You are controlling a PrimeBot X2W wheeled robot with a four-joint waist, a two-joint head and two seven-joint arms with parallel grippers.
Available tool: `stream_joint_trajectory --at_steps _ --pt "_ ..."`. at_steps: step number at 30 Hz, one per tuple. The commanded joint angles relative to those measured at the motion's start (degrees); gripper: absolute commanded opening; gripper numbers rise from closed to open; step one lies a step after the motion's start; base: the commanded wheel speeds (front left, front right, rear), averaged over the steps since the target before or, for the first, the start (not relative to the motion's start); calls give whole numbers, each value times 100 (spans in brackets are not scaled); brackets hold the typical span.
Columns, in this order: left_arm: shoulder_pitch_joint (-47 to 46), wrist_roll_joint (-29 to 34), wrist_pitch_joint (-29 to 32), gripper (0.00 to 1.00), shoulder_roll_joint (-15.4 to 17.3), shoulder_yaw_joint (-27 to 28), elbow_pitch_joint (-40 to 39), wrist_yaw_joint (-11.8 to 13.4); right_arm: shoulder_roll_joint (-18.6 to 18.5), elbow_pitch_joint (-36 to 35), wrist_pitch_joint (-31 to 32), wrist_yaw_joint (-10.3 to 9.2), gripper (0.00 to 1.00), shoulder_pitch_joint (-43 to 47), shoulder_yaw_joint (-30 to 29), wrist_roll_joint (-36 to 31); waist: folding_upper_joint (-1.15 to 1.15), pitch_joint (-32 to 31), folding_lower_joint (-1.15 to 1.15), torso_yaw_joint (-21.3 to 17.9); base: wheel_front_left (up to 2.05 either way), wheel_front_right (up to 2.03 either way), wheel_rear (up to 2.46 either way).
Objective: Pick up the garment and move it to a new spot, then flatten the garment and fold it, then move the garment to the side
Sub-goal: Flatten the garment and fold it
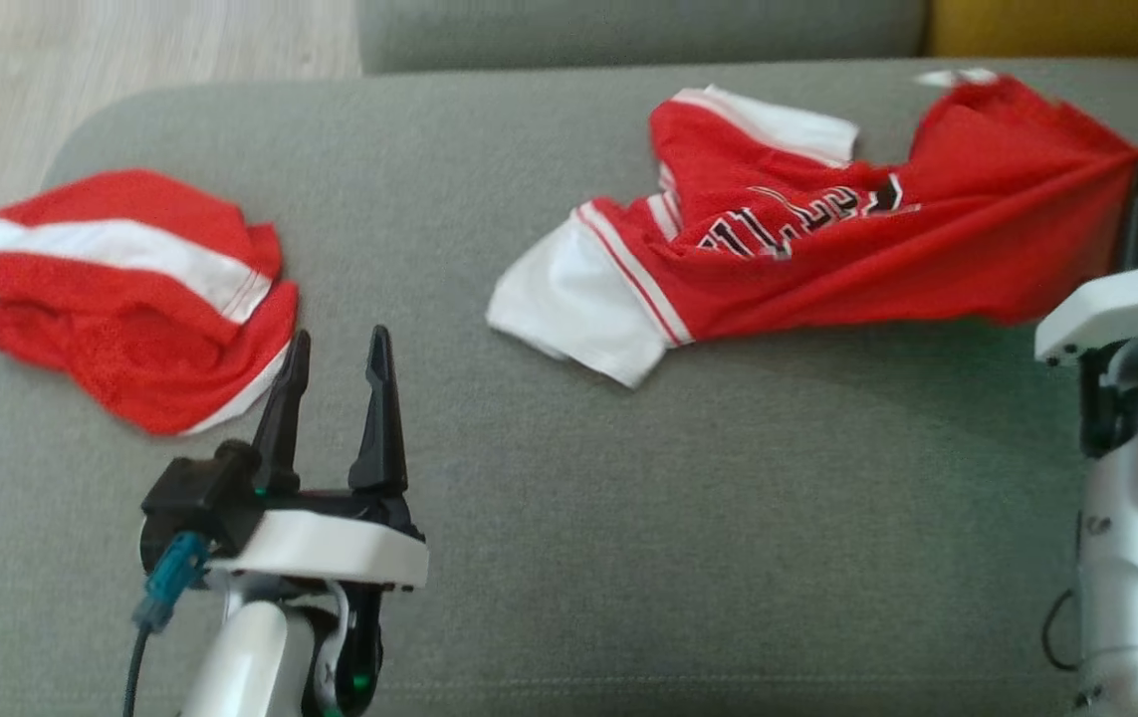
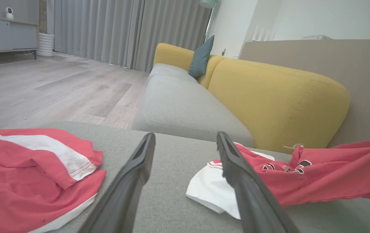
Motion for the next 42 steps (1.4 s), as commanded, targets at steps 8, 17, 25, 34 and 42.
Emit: stream_joint_trajectory --at_steps 8,17,25,34,42 --pt "-38 -76 -31 100 38 167 -271 56 -6 -2376 1628 37 0 945 660 375 0 -180 0 -100 0 0 0" --pt "-234 -24 -31 100 38 100 -311 -25 -213 -2734 2117 37 0 963 922 409 0 231 0 90 0 0 0" --pt "-554 -58 -31 100 38 -68 -280 -39 -965 -1264 1774 37 0 -55 1238 36 0 685 0 506 0 0 0" --pt "-738 -70 -31 100 38 -93 -267 -37 -1314 374 1258 37 62 -779 1527 -471 0 959 0 790 0 0 0" --pt "-759 -77 -31 100 38 -76 -262 14 -1218 1316 871 37 100 -1096 1380 -735 0 928 0 646 0 0 0"
